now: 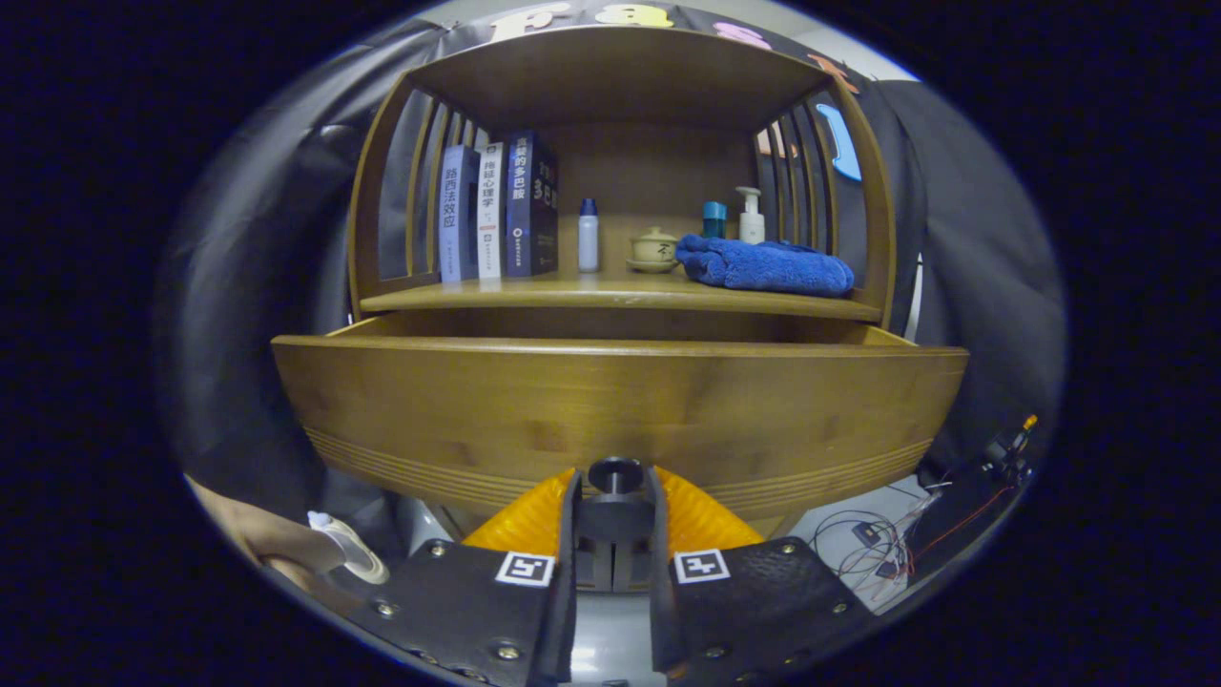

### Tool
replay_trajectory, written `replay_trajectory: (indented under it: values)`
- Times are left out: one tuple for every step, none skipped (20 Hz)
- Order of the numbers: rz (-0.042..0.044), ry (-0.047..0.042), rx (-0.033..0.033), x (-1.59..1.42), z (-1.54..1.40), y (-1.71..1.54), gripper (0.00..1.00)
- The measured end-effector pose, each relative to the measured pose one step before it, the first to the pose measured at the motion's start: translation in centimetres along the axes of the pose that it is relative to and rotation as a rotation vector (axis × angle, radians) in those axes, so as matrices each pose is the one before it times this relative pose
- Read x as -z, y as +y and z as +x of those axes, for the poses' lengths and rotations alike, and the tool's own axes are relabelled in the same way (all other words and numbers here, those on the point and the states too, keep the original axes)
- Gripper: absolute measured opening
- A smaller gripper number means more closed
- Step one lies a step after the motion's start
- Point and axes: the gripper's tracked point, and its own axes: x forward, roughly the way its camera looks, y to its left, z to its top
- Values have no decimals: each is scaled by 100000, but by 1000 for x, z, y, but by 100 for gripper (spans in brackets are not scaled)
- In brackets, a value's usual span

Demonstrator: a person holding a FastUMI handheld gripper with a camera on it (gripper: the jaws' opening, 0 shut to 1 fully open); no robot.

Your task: Pull open the drawer, take out the items inside it, and place them on the countertop above the cabinet.

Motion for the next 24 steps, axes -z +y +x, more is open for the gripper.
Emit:
replay_trajectory:
  values:
    - [-531,176,-32,201,-527,-99,32]
    - [-389,446,-394,196,-509,38,32]
    - [-78,798,-141,329,-551,-129,32]
    - [88,1100,149,336,-479,-158,32]
    - [-65,1107,480,388,-502,-239,32]
    - [237,589,-754,186,-565,6,32]
    - [-13,1134,-485,498,-377,340,32]
    - [-422,-965,90,-152,-355,113,31]
    - [-1127,446,-397,331,-459,144,32]
    - [-669,-1367,-410,-194,-346,322,32]
    - [-1292,-532,-14,87,-129,41,32]
    - [-1277,-524,-56,-130,-31,-11,32]
    - [338,131,-144,223,-54,-54,32]
    - [400,-107,-22,-63,-56,20,32]
    - [-448,-87,11,41,45,27,32]
    - [-962,-366,17,-34,44,32,31]
    - [-887,-667,-332,-62,-3,40,31]
    - [-738,138,-303,-12,173,136,31]
    - [-492,92,-489,156,-135,-26,34]
    - [-57,-137,-595,-5,-233,38,38]
    - [-273,-702,-229,-165,-418,-81,40]
    - [-575,-1962,-360,-460,-568,5,43]
    - [-1692,-2247,-29,-329,-528,7,43]
    - [-2652,-2840,659,-619,-551,-118,43]
